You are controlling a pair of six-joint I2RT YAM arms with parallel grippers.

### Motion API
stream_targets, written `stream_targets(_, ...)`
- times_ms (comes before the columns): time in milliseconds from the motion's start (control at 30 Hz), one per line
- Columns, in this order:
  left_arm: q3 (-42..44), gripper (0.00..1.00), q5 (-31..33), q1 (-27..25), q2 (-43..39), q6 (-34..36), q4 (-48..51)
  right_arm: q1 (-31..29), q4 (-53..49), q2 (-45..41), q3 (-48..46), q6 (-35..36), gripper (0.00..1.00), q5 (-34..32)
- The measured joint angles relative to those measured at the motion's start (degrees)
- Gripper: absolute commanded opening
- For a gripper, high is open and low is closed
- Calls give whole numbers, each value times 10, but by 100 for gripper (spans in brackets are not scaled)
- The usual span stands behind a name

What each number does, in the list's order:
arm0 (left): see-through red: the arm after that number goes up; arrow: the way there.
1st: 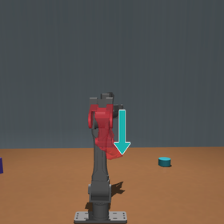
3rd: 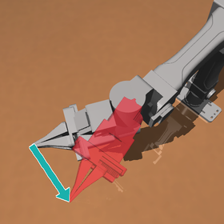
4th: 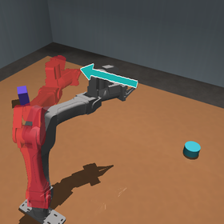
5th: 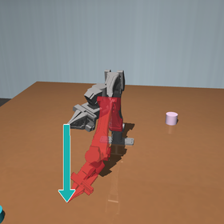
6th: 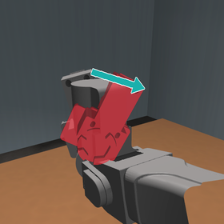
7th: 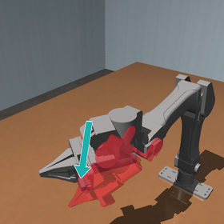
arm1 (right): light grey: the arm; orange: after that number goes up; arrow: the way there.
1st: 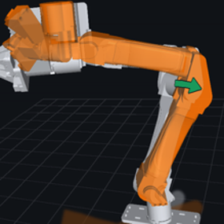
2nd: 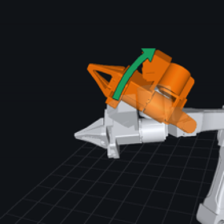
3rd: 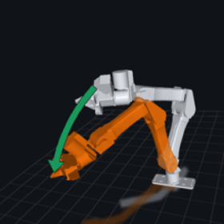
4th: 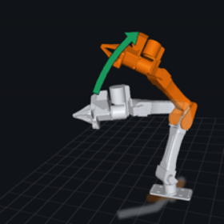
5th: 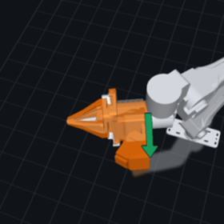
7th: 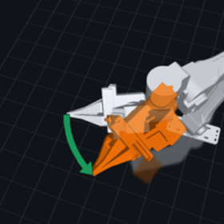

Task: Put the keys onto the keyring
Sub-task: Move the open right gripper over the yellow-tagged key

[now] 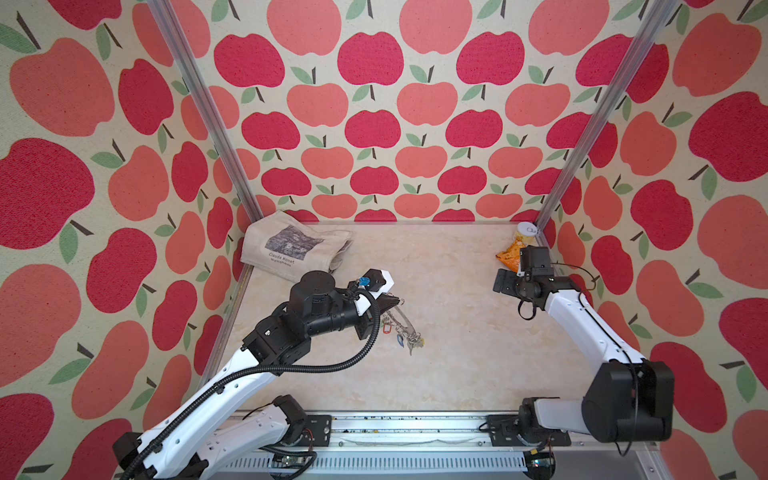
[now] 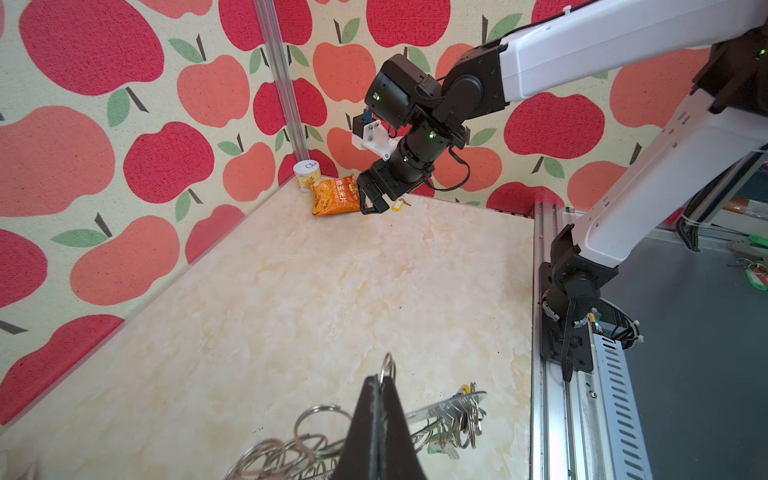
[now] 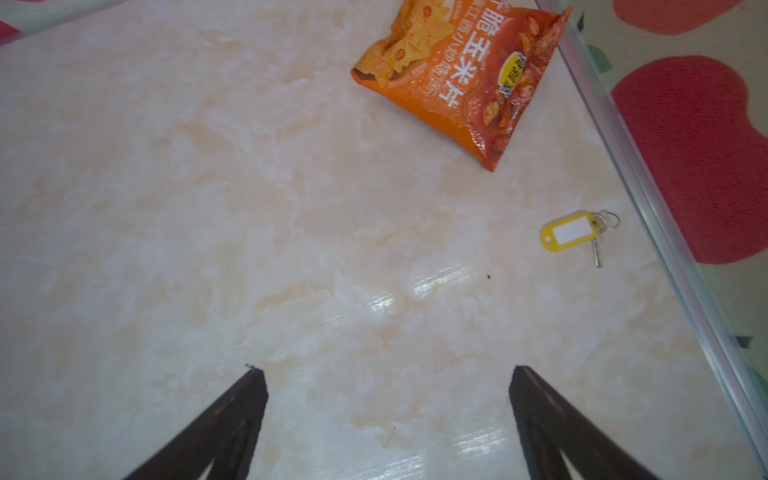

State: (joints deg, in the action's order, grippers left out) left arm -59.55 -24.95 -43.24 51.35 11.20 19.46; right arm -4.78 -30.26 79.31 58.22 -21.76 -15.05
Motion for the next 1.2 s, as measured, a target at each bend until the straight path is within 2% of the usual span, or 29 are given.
stream_targets(200,0,0,-16,13,-1,-4,-3,70,-12,94,35,-26,99,-83)
stream_targets(367,0,0,-20,14,0,-15,-4,103,-10,170,80,-39,99,-111)
stream_targets(700,-7,0,-21,14,30,-28,-9,172,33,271,110,-60,99,-79)
stream_targets(1200,-23,0,-21,14,50,-28,-9,196,71,313,137,-88,97,-2)
